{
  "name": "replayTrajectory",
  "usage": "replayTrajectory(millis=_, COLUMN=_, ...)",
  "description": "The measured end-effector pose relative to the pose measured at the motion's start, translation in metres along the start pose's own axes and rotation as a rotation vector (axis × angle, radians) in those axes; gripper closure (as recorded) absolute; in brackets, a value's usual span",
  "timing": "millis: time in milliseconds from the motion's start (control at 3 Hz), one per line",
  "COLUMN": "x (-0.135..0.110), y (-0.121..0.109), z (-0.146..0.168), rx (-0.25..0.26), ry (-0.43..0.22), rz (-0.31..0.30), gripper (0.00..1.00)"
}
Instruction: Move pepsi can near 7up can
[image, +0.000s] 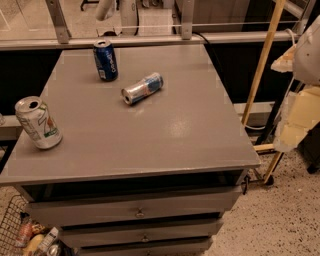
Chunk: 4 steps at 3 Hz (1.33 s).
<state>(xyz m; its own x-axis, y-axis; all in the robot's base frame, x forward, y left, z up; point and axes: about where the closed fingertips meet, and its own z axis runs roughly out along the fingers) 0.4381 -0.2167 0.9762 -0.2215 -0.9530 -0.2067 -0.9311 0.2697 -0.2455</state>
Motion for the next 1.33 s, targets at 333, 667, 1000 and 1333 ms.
replayTrajectory(millis=333, x=0.0, y=0.0, z=0.0, rx=0.0, ry=0.0, rz=0.0, gripper=0.0)
replayTrajectory(millis=667, x=-0.039, y=-0.033, z=0.009, rx=0.018, ry=-0.094, rz=-0.038, gripper=0.0)
replayTrajectory(millis=1000, x=-0.128, y=-0.079, z=0.027, rx=-0.008, ry=-0.265, rz=-0.141, gripper=0.0)
replayTrajectory(millis=1333, x=-0.185, y=-0.099, z=0.051, rx=-0.029, ry=-0.384, rz=-0.076, gripper=0.0)
